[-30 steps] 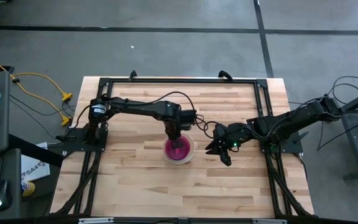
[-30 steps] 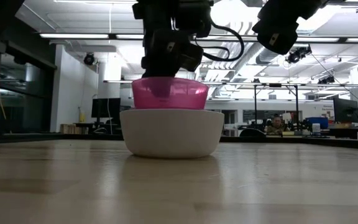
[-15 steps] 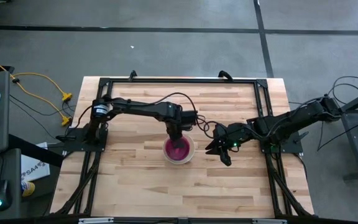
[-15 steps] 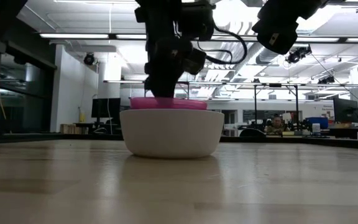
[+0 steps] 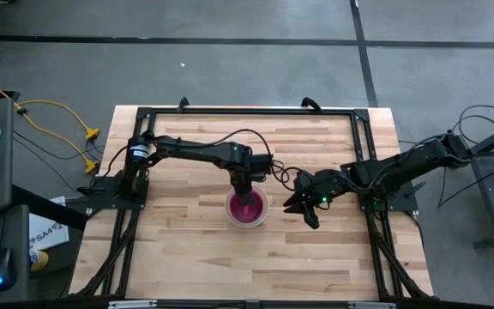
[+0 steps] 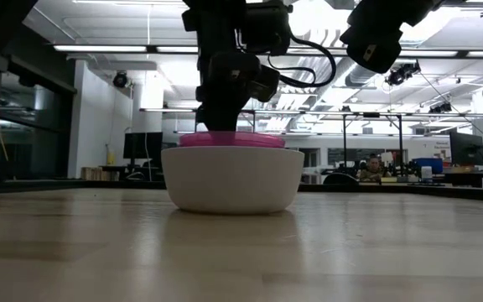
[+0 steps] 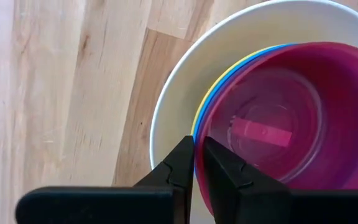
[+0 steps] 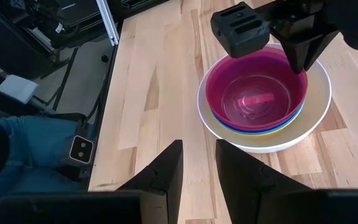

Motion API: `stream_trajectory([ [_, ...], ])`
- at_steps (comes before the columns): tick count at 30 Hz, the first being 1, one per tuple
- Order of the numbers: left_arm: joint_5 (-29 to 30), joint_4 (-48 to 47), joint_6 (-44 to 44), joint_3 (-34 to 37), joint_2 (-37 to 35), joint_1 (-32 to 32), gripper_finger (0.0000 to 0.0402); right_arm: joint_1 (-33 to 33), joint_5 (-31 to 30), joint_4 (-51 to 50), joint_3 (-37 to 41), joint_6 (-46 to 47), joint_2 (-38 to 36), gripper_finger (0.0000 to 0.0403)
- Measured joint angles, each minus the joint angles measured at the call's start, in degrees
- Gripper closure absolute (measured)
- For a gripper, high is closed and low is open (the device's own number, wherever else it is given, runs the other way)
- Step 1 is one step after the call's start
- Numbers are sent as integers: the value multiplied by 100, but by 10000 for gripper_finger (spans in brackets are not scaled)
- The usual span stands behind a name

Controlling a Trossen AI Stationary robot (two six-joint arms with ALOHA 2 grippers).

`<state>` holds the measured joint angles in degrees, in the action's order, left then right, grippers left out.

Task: Nest bowls inside each other
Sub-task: Stack the red bowl on the violet bowl, then return to Home Position

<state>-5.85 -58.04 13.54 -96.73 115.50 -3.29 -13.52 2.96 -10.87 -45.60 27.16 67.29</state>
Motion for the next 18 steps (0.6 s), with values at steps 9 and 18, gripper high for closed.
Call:
stream_trajectory([
  [9, 32, 30, -19, 9, -83, 33, 368, 1, 2, 0, 0, 0, -1, 314],
  [18, 260, -66, -22, 4, -337, 156, 368, 2, 2, 45, 0, 0, 0, 314],
])
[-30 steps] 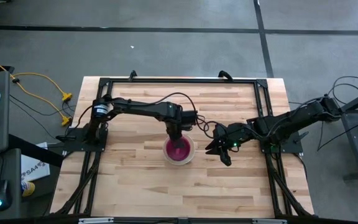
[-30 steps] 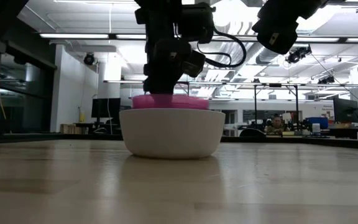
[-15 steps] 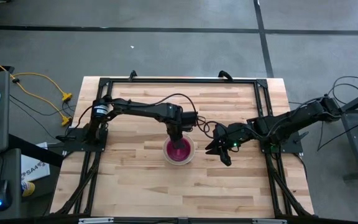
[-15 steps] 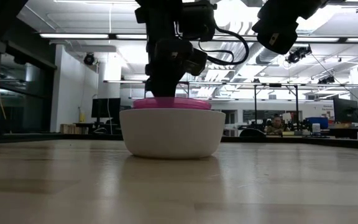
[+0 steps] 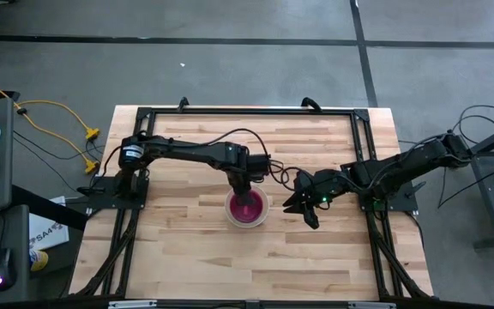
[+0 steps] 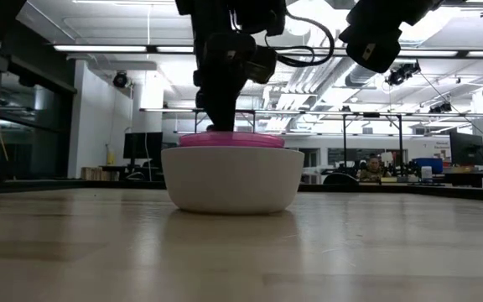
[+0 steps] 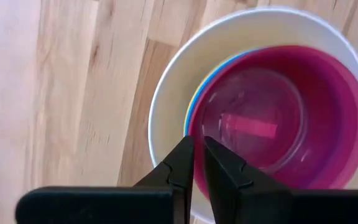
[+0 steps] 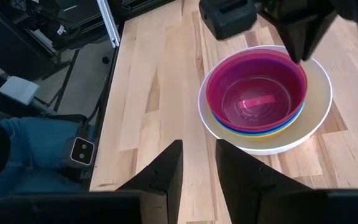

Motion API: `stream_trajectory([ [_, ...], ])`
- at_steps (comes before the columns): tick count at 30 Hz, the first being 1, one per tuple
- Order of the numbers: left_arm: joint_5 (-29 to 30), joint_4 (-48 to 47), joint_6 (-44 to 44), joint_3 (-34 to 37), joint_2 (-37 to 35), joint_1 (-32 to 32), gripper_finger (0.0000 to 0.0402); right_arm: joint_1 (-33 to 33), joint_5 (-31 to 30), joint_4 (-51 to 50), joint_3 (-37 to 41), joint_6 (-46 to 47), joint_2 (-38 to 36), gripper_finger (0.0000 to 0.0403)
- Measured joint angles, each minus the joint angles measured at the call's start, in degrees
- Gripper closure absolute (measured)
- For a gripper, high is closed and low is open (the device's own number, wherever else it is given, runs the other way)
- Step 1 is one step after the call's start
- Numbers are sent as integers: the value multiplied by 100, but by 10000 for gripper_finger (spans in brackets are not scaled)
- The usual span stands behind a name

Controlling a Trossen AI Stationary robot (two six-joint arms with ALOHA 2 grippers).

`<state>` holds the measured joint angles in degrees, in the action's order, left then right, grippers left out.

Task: Nest bowls inside each other
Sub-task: Return to Home Position

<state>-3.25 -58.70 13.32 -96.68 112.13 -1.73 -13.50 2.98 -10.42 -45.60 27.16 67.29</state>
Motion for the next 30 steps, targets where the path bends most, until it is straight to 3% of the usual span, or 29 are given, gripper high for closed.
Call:
stream_trajectory([
  [10, 609, -299, 3, 2, -626, 222, 368, -1, -1, 73, 2, 0, -1, 314],
  [19, 1627, -1039, 334, 25, -1087, 568, 368, 0, 0, 140, 2, 0, 0, 314],
  [23, 1791, -924, 489, 452, -1461, 833, 368, 0, -2, 147, 2, 0, 0, 314],
  [30, 1922, -196, 1037, 1813, -2496, 1262, 368, 0, 0, 213, 2, 0, 0, 314],
])
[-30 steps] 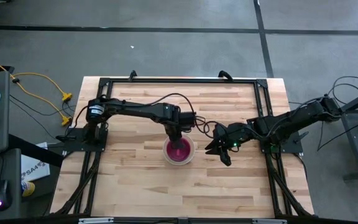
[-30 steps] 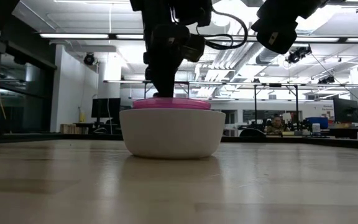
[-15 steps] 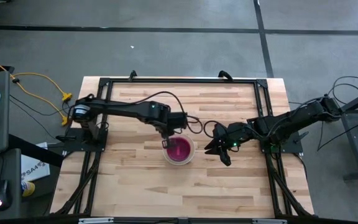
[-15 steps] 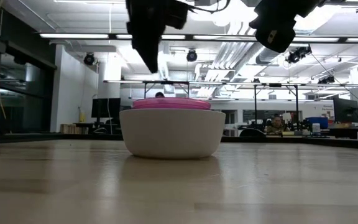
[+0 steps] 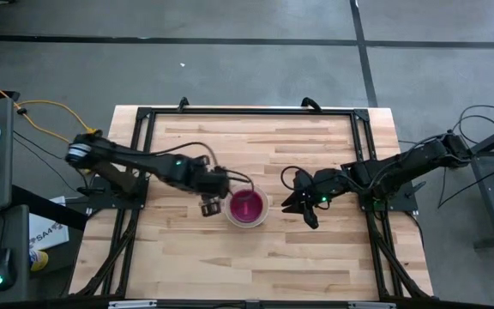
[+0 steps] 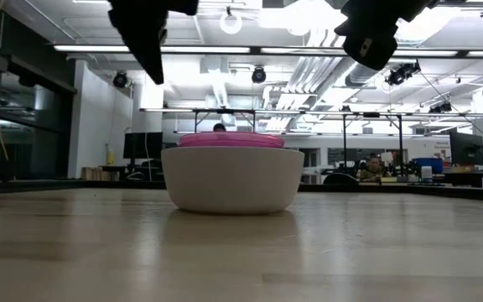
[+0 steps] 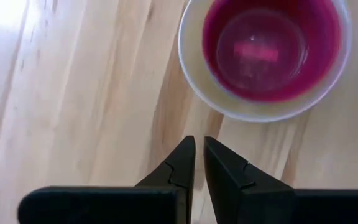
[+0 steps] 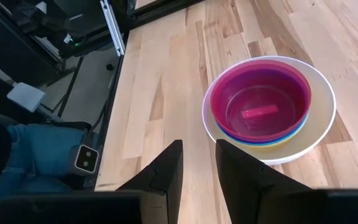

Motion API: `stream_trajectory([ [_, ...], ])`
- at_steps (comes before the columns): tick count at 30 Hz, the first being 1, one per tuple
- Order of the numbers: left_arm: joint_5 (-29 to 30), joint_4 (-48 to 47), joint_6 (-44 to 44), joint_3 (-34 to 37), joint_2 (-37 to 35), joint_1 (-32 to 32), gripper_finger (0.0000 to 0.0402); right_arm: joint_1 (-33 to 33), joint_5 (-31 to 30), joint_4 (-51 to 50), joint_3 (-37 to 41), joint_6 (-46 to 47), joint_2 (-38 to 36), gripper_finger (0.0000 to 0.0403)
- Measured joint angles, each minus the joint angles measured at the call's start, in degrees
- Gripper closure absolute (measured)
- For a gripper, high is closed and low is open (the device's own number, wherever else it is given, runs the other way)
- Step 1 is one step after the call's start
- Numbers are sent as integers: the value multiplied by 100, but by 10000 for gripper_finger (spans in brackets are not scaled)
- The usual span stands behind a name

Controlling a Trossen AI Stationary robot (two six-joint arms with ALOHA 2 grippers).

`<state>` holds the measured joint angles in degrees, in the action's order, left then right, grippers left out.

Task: Nest bowls inside each other
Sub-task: Return to Home Position

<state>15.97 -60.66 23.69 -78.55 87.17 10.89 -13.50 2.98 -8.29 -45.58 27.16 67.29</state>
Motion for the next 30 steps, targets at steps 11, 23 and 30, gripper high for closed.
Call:
stream_trajectory([
  [11, -12, 1445, 514, 1960, -1458, 506, 368, -1, 0, 23, 0, 0, 0, 314],
  [23, 571, 1788, 362, 2226, -1842, 1093, 368, -2, -1, 15, 0, 0, 0, 314],
  [30, 944, 1876, 522, 2221, -1875, 1458, 368, -2, -57, 123, 0, -38, 0, 314],
])
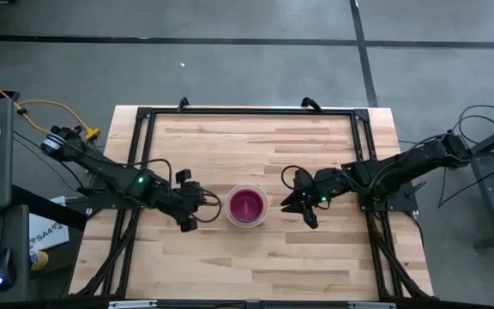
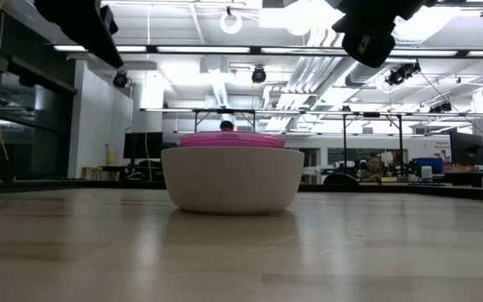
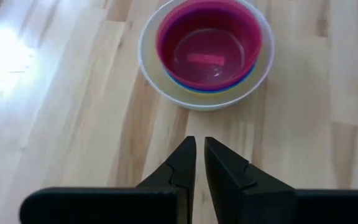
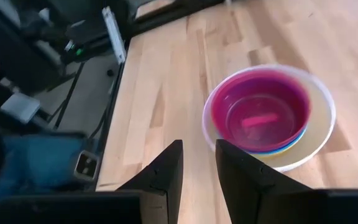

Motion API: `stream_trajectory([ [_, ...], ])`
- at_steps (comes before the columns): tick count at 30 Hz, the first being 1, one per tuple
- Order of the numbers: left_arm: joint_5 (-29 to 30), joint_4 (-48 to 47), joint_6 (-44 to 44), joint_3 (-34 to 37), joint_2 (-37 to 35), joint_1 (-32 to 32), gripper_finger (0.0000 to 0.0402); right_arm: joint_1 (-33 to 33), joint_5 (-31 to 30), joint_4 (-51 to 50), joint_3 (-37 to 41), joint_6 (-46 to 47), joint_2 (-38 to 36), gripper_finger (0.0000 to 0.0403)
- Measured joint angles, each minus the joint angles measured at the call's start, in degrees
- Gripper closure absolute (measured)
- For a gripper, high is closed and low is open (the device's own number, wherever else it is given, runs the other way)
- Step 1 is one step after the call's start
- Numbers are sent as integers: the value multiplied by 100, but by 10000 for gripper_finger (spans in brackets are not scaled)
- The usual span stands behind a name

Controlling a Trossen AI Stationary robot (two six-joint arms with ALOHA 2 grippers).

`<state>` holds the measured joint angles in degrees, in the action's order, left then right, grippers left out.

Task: Nest bowls inside each other
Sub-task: Return to Home Position

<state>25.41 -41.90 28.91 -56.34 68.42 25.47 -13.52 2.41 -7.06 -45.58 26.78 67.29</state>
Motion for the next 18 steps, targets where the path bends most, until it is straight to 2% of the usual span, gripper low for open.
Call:
stream_trajectory([
  [5, 401, -35, 171, 0, 0, 310, 368, 2, -376, 238, 0, 202, 0, 314],
  [11, 1103, -243, 680, 61, 0, 810, 368, -2, 432, 84, 0, 1, 0, 314],
  [18, 1707, -183, 1506, 628, -72, 1314, 368, 2, 818, -224, 0, -230, 2, 314],
])
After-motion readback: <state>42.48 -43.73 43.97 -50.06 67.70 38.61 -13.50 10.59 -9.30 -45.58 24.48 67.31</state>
